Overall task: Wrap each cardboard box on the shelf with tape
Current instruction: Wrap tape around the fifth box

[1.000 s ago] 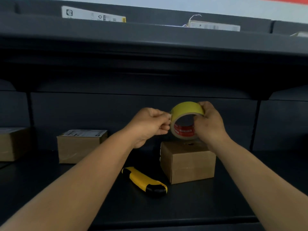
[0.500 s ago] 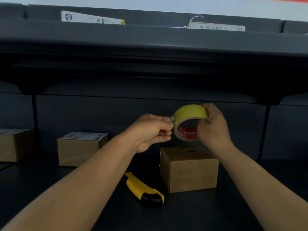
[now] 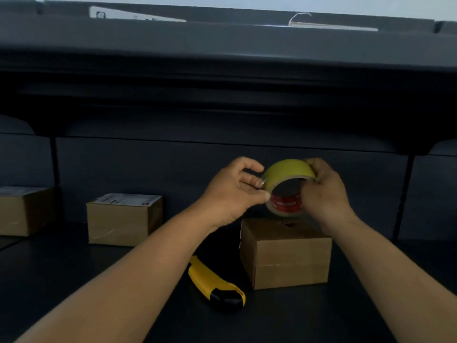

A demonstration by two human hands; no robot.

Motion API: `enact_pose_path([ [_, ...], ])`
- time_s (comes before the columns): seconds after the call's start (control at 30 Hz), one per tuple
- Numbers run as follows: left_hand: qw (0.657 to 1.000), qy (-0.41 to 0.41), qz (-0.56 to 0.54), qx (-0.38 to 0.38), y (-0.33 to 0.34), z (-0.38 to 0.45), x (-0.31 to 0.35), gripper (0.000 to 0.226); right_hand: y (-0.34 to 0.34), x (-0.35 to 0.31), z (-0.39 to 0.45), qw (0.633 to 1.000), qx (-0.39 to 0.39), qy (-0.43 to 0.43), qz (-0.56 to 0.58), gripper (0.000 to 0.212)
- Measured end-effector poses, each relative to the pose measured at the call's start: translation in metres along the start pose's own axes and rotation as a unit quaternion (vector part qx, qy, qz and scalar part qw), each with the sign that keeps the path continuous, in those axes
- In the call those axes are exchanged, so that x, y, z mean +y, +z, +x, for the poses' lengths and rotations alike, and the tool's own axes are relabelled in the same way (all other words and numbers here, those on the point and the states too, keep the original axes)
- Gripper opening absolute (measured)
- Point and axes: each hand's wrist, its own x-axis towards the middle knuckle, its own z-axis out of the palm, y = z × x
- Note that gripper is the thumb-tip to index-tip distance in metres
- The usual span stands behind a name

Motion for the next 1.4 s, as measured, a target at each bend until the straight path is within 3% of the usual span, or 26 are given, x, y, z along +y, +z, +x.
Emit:
enact_pose_path([
  [0.17,0.996,0.085,0.008,0.029,0.001,-0.001,-0.003,0.028,0.000,0.001,0.000,0.999,-0.034,0.017,0.026,0.029],
  [0.3,0.994,0.101,-0.022,0.042,0.000,-0.001,-0.004,0.015,0.003,0.002,-0.003,0.998,-0.049,0.023,0.038,0.028],
  [0.5,0.984,0.027,-0.122,0.123,0.002,0.005,-0.016,0.010,0.002,0.010,-0.004,0.972,-0.041,0.079,0.216,0.018],
  [0.67,0.983,-0.019,-0.164,0.079,0.011,0.004,-0.023,0.007,0.008,0.021,-0.006,0.958,-0.018,0.043,0.282,0.019],
  [0.97,0.973,-0.049,-0.217,0.055,0.007,0.001,-0.038,0.007,0.011,0.026,-0.015,0.972,-0.023,-0.054,0.227,0.025],
  [1.03,0.965,-0.051,-0.250,0.063,0.004,0.001,-0.038,0.007,0.011,0.021,-0.016,0.983,-0.026,-0.060,0.173,0.038],
  [1.13,0.941,-0.047,-0.315,0.113,-0.006,0.003,-0.038,0.011,0.014,0.012,-0.021,0.990,0.057,-0.116,0.059,0.058],
  [1.2,0.928,-0.044,-0.330,0.166,-0.014,0.004,-0.039,0.008,0.020,0.001,-0.030,0.977,0.096,-0.191,0.003,0.049],
  [1.27,0.929,-0.046,-0.302,0.209,-0.020,0.004,-0.043,0.007,0.032,-0.012,-0.046,0.963,0.021,-0.264,-0.056,0.029],
  [1.33,0.929,-0.051,-0.274,0.241,-0.023,0.005,-0.044,0.005,0.048,-0.024,-0.066,0.929,-0.125,-0.323,-0.128,0.015],
  [1.4,0.928,-0.047,-0.257,0.267,-0.024,0.005,-0.044,0.003,0.067,-0.026,-0.084,0.886,-0.283,-0.292,-0.223,0.032],
])
